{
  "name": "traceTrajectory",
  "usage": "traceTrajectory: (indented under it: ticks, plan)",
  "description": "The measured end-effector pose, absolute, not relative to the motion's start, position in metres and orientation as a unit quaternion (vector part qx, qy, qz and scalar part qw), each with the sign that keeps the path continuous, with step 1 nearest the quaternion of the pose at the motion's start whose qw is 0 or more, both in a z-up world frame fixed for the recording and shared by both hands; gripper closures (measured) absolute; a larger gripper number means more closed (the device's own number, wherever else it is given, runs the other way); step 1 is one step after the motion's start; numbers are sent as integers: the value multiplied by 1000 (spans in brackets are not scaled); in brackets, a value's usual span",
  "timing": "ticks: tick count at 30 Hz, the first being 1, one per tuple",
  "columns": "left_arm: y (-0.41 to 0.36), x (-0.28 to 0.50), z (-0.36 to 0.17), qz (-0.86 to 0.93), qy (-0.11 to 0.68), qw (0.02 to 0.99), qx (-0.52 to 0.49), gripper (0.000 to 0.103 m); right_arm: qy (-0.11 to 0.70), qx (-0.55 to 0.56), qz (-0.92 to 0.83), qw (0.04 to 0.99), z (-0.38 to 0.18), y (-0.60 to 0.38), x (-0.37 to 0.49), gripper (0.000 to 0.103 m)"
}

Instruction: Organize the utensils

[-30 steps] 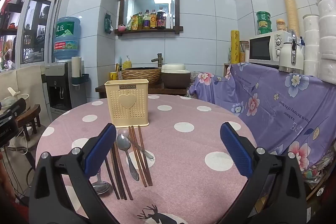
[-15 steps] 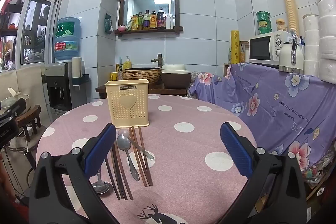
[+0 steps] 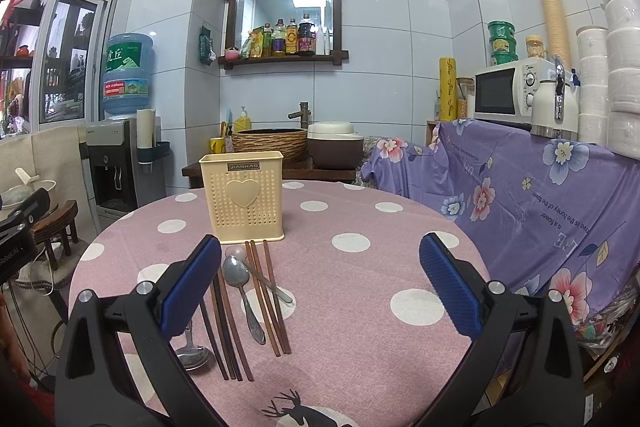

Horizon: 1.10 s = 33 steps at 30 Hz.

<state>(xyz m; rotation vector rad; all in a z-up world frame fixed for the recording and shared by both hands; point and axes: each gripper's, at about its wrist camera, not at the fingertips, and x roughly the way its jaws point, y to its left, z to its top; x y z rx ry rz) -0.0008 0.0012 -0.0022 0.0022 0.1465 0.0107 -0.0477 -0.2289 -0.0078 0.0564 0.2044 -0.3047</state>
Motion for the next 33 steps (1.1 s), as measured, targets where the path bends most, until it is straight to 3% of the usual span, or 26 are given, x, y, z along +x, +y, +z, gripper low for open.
traceTrajectory:
  ticks: [33]
  plan:
    - [2,-3,-2,7,72,997,4,5,103,31,-151,983,-10,-231,-46,5]
